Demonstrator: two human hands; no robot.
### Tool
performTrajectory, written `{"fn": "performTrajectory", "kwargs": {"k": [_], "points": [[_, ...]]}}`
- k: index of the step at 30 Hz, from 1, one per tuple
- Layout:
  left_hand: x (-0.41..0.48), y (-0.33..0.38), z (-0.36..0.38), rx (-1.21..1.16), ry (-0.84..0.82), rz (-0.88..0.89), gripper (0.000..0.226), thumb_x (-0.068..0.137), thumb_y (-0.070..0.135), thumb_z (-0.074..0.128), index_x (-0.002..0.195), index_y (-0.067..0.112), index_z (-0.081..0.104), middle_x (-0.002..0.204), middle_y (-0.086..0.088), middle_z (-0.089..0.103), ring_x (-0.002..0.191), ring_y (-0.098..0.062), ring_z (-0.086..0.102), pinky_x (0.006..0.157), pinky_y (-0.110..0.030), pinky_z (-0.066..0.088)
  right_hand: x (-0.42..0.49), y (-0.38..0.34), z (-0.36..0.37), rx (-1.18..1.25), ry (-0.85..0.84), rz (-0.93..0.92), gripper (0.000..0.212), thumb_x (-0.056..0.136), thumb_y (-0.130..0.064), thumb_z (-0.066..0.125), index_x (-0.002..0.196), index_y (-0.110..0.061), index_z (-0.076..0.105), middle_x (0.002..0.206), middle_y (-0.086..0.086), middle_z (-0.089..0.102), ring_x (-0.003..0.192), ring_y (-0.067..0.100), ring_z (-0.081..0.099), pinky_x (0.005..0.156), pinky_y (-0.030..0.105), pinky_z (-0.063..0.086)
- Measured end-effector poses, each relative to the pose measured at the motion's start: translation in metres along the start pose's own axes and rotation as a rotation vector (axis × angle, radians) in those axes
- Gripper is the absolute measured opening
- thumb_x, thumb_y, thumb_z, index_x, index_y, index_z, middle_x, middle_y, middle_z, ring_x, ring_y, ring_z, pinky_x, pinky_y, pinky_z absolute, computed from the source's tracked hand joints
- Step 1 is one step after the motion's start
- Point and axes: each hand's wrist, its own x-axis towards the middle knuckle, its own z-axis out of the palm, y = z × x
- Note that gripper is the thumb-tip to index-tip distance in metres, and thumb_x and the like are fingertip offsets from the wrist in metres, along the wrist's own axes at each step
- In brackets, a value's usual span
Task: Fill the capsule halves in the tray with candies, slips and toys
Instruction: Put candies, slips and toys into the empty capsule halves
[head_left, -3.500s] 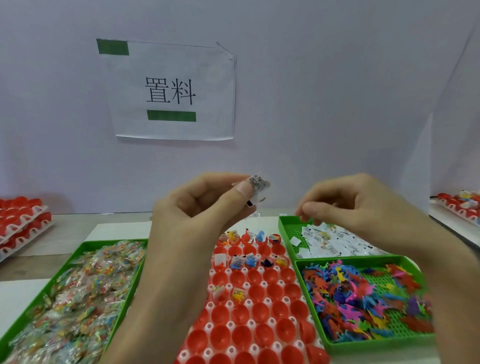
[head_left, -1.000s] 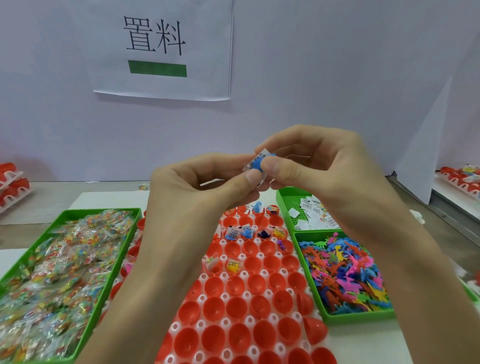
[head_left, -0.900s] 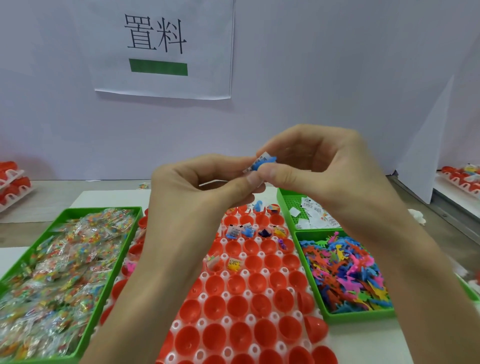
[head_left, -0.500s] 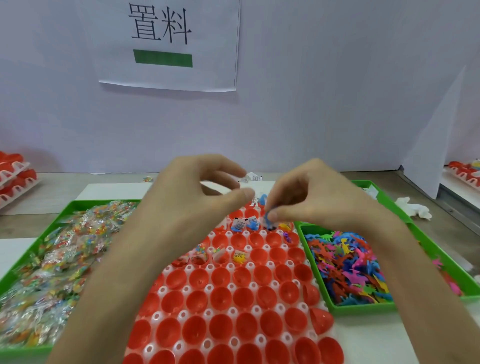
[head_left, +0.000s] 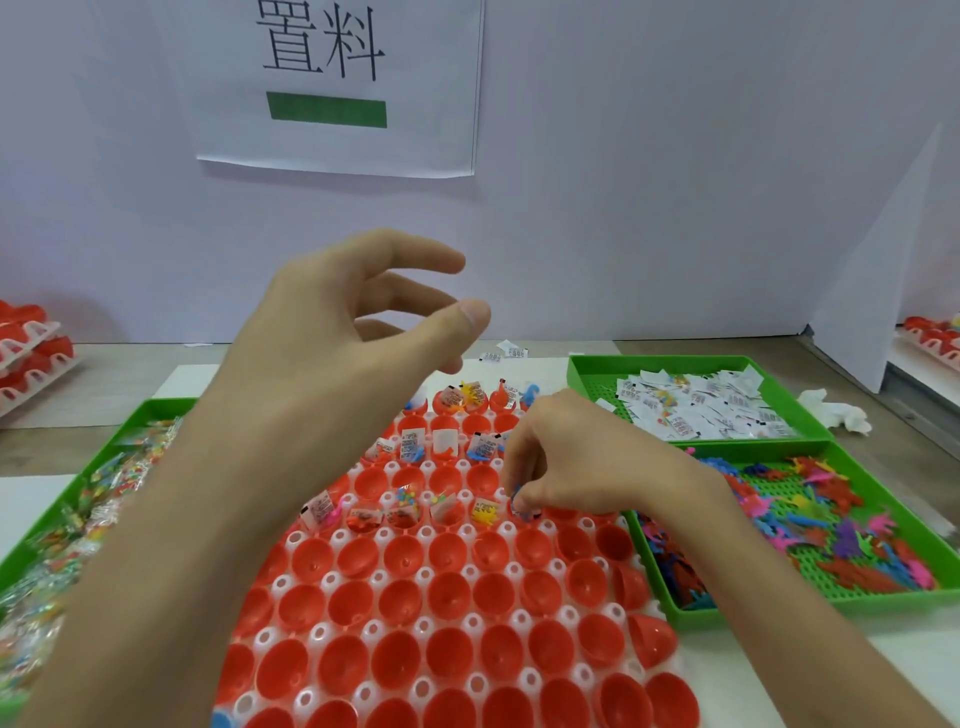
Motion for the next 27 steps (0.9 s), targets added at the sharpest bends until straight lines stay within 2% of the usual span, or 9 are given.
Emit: {"fn": "performTrajectory", "kwargs": {"k": [3, 7, 10, 14, 16, 19, 23, 25, 27], "points": [[0.000, -0.001, 0.000, 0.000, 0.007, 0.004, 0.032, 0.076, 0.048, 0.074, 0.106, 0.044, 0.068, 0.092, 0.018, 0.076, 0.079, -0.008, 0.075, 0.078, -0.041, 0.058, 0.002, 0.000, 0.001, -0.008, 0.010, 0.013, 0.009, 0.073, -0.015, 0.084, 0.077, -0.021, 0.079, 0.070, -0.012, 0.074, 0.066, -0.002, 0.068, 0.073, 0.033, 0.061], [0.000, -0.002, 0.000, 0.008, 0.008, 0.020, 0.024, 0.085, 0.039, 0.078, 0.106, 0.043, 0.068, 0.093, 0.018, 0.076, 0.079, -0.009, 0.075, 0.076, -0.038, 0.057, 0.002, 0.000, 0.003, 0.019, -0.021, 0.027, 0.008, 0.075, -0.011, 0.084, 0.076, -0.017, 0.079, 0.069, -0.007, 0.075, 0.064, 0.000, 0.069, 0.070, 0.025, 0.060], [-0.001, -0.002, 0.000, 0.012, 0.005, 0.023, 0.026, 0.078, 0.043, 0.080, 0.102, 0.043, 0.070, 0.093, 0.018, 0.076, 0.078, -0.009, 0.075, 0.075, -0.038, 0.058, 0.003, 0.001, 0.004, 0.018, -0.033, 0.032, 0.008, 0.075, -0.012, 0.084, 0.076, -0.017, 0.079, 0.068, -0.007, 0.074, 0.065, 0.002, 0.068, 0.067, 0.023, 0.059], [-0.001, -0.003, -0.002, 0.017, 0.012, 0.036, 0.022, 0.075, 0.047, 0.073, 0.096, 0.041, 0.073, 0.093, 0.018, 0.076, 0.077, -0.009, 0.075, 0.076, -0.038, 0.058, 0.002, 0.005, 0.003, 0.031, -0.087, 0.022, 0.001, 0.081, -0.018, 0.081, 0.082, -0.018, 0.081, 0.057, -0.031, 0.062, 0.066, -0.016, 0.060, 0.067, 0.012, 0.046], [0.000, -0.003, -0.003, 0.021, 0.007, 0.041, 0.021, 0.074, 0.048, 0.072, 0.094, 0.042, 0.074, 0.094, 0.018, 0.076, 0.077, -0.008, 0.075, 0.076, -0.038, 0.058, 0.002, 0.007, 0.001, 0.026, -0.102, 0.012, 0.004, 0.085, -0.021, 0.078, 0.086, -0.019, 0.081, 0.060, -0.033, 0.062, 0.072, -0.018, 0.059, 0.072, 0.014, 0.048], [0.000, -0.003, -0.003, 0.028, -0.002, 0.048, 0.020, 0.075, 0.048, 0.072, 0.094, 0.044, 0.073, 0.094, 0.019, 0.075, 0.077, -0.008, 0.075, 0.077, -0.038, 0.058, 0.002, 0.008, 0.000, 0.011, -0.106, -0.006, 0.009, 0.090, -0.025, 0.074, 0.091, -0.021, 0.082, 0.077, -0.024, 0.069, 0.080, -0.008, 0.064, 0.081, 0.021, 0.054], [0.000, -0.002, -0.005, 0.042, -0.017, 0.063, 0.015, 0.079, 0.042, 0.081, 0.092, 0.042, 0.074, 0.094, 0.018, 0.076, 0.078, -0.010, 0.075, 0.079, -0.042, 0.058, 0.004, 0.010, 0.001, 0.036, -0.033, -0.018, 0.006, 0.084, -0.017, 0.079, 0.084, -0.022, 0.080, 0.074, -0.014, 0.073, 0.070, -0.004, 0.067, 0.073, 0.024, 0.058], [0.002, -0.005, -0.011, 0.059, -0.041, 0.045, 0.018, 0.076, 0.048, 0.079, 0.093, 0.043, 0.074, 0.093, 0.016, 0.076, 0.079, -0.010, 0.075, 0.081, -0.043, 0.057, 0.005, 0.010, 0.001, 0.042, -0.016, -0.024, 0.006, 0.082, -0.017, 0.080, 0.082, -0.022, 0.078, 0.075, -0.010, 0.074, 0.070, 0.000, 0.068, 0.074, 0.029, 0.060], [0.006, -0.015, -0.022, 0.068, -0.059, 0.032, 0.027, 0.074, 0.059, 0.071, 0.095, 0.043, 0.074, 0.093, 0.015, 0.077, 0.080, -0.008, 0.075, 0.076, -0.038, 0.059, 0.005, 0.012, 0.000, 0.048, -0.015, -0.027, 0.005, 0.081, -0.019, 0.081, 0.082, -0.023, 0.078, 0.076, -0.010, 0.074, 0.070, 0.003, 0.069, 0.074, 0.033, 0.060]]}}
